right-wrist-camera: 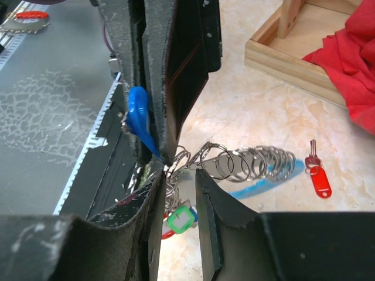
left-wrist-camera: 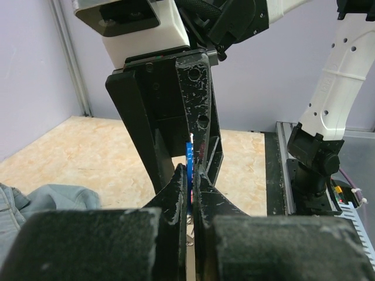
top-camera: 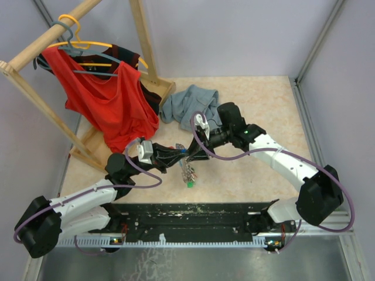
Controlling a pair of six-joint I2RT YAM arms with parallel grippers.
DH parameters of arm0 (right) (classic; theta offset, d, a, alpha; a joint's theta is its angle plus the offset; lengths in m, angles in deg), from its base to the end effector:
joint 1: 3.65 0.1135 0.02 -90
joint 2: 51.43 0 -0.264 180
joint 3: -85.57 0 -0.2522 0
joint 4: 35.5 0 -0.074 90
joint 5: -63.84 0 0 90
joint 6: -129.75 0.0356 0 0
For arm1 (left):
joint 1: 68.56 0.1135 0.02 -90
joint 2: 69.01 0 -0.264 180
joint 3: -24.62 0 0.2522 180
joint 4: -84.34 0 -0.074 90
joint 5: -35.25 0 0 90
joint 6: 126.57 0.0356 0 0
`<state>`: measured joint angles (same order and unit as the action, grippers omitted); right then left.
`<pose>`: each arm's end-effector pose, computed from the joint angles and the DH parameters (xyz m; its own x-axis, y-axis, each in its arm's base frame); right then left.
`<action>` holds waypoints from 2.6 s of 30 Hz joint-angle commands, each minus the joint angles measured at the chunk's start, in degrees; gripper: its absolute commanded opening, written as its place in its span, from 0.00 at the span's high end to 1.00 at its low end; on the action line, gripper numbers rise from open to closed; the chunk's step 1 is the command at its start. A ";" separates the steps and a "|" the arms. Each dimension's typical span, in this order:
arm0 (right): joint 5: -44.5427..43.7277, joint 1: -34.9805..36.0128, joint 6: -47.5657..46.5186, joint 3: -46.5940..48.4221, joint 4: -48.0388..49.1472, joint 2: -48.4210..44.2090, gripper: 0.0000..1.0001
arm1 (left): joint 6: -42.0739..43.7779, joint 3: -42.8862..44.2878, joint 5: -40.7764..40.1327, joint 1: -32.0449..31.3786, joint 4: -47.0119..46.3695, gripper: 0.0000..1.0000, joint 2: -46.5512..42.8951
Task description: Remove the keys from the keyring
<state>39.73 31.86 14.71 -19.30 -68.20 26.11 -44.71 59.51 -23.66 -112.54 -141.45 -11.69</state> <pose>0.2151 0.1934 0.3098 -0.0665 -0.2598 -0.9634 -0.9638 -0.2331 0.1294 0.1358 -0.1566 0.2809 0.1499 -0.3132 -0.9378 0.9668 0.2452 0.0727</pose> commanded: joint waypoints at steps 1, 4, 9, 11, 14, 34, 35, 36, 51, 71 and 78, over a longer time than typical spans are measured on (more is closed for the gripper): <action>3.44 0.18 -2.35 1.65 -0.57 -1.43 0.72 | -0.04 1.15 -1.98 0.04 -2.68 1.00 -1.32; 3.21 0.19 -2.37 1.67 -0.57 -1.51 0.72 | 0.05 1.05 -2.52 0.09 -2.50 1.00 -1.33; -0.62 0.18 0.80 1.09 2.20 -1.51 0.72 | -0.18 1.27 -2.75 0.05 -2.66 1.00 -0.95; -2.13 0.19 2.16 0.88 3.38 -1.51 0.72 | -0.37 1.30 -2.62 0.09 -2.87 1.00 -0.72; -4.09 0.18 3.89 0.64 4.59 -1.50 0.76 | -0.69 1.38 -2.26 0.04 -2.97 1.00 -0.56; 5.67 -0.26 -0.66 0.82 1.64 -1.60 0.77 | -1.46 1.42 -2.19 0.04 -3.68 1.00 0.16; 5.90 -0.22 -0.97 0.86 1.37 -1.57 0.77 | -1.44 1.51 -2.22 0.04 -3.71 1.00 0.23; 6.07 -0.18 -1.29 0.86 1.26 -1.62 0.77 | -1.48 1.50 -2.24 0.09 -3.78 1.00 0.25; 3.28 0.20 -0.84 0.77 1.82 -1.42 0.83 | -1.97 1.23 -2.02 0.04 -4.33 1.00 0.19; 5.28 0.18 -2.37 1.06 0.48 -1.35 0.89 | -2.12 0.94 -1.74 0.05 -4.73 1.00 -0.37; 5.68 0.18 -2.47 1.05 0.33 -1.34 0.86 | -2.27 0.95 -1.58 0.04 -5.01 1.00 -0.20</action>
<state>42.46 31.84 12.87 -19.30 -68.15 26.11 -46.42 59.48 -25.10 -112.54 -141.58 -11.15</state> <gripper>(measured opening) 0.134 0.026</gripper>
